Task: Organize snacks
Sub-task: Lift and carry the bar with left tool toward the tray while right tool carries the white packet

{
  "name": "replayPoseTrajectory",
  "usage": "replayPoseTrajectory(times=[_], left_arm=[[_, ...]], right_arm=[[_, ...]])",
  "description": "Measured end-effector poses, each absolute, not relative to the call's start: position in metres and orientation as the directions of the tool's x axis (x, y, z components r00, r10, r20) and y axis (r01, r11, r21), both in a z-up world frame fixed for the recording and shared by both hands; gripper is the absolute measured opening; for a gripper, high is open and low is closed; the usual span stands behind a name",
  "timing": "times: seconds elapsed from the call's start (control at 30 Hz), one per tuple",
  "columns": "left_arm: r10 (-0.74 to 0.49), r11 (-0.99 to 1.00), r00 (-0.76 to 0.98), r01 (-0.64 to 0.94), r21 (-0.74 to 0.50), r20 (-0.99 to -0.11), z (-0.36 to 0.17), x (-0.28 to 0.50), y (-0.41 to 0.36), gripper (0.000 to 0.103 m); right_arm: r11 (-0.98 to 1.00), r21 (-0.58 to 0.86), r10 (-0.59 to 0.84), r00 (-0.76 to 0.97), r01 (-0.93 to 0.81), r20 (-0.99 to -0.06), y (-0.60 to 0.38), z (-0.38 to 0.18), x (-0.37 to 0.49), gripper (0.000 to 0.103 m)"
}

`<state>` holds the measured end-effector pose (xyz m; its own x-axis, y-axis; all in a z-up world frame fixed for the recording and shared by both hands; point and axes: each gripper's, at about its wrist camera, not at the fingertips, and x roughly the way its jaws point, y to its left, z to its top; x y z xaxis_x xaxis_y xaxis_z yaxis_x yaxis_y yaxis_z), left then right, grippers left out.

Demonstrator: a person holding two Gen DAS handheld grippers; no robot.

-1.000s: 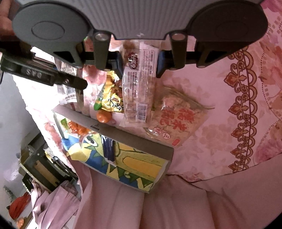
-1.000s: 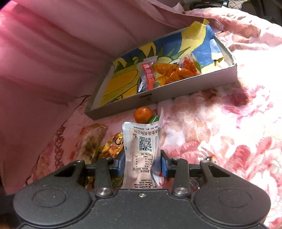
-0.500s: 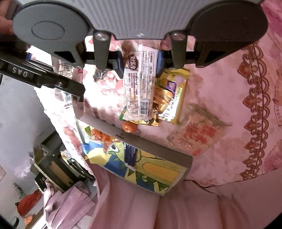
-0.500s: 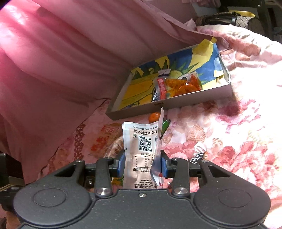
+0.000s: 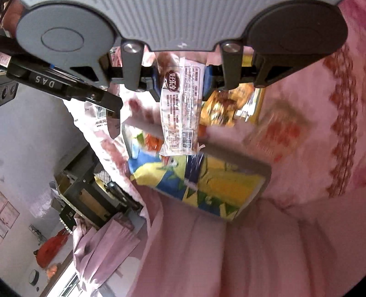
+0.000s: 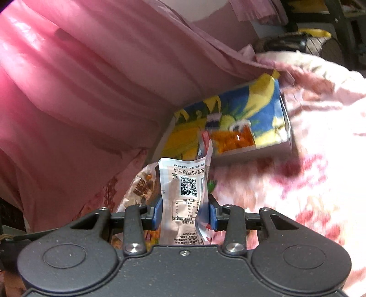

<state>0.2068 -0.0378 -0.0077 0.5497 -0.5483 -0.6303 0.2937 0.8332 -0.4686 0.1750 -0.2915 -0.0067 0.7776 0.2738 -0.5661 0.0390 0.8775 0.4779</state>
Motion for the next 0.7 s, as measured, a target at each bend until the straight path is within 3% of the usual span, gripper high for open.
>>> replayPoseTrajectory(times=[0.43, 0.7], left_arm=[[-0.497, 0.864, 0.637, 0.302, -0.402, -0.589, 0.019, 0.331, -0.125, 0.039], [-0.464, 0.884, 0.629, 0.292, -0.364, -0.623, 0.000, 0.384, -0.166, 0.039]], right_arm=[[0.866, 0.498, 0.140, 0.932, 0.049, -0.335, -0.361, 0.010, 0.275, 0.041], [0.905, 0.419, 0.073, 0.942, 0.076, -0.328, -0.379, 0.005, 0.327, 0.041]])
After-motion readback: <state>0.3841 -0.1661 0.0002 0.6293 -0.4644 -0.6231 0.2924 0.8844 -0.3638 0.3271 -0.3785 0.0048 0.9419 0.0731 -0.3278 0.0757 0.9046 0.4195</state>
